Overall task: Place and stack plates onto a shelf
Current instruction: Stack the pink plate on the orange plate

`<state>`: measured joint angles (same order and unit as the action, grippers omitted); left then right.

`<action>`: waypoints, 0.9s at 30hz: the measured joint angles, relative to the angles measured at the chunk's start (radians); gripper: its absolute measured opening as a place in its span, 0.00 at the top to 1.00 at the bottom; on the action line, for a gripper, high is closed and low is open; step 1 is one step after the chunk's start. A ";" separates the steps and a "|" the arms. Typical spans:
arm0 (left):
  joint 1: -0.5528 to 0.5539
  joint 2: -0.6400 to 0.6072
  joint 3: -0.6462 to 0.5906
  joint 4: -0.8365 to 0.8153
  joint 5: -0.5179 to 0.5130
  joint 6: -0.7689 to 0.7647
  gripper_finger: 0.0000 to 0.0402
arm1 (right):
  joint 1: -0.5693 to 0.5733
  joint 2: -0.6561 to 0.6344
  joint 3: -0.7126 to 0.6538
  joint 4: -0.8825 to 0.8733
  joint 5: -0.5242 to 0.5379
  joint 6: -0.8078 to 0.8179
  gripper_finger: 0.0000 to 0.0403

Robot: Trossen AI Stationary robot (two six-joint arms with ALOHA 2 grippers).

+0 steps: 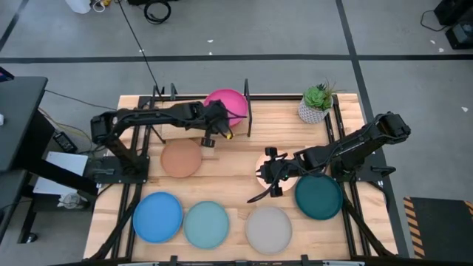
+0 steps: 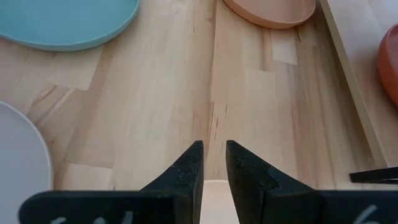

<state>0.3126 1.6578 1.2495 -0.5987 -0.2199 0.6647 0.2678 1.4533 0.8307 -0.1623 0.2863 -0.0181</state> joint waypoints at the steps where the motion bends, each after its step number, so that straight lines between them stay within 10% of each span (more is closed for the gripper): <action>1: 0.003 0.009 0.000 0.005 0.000 0.002 0.96 | 0.002 0.000 0.000 -0.003 0.000 0.004 0.82; 27: 0.065 0.082 0.000 0.024 0.031 0.010 0.95 | 0.103 0.050 -0.004 -0.375 -0.219 0.319 0.47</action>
<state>0.3779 1.7397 1.2495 -0.5747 -0.1890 0.6746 0.3704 1.5032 0.8265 -0.5376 0.0677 0.3010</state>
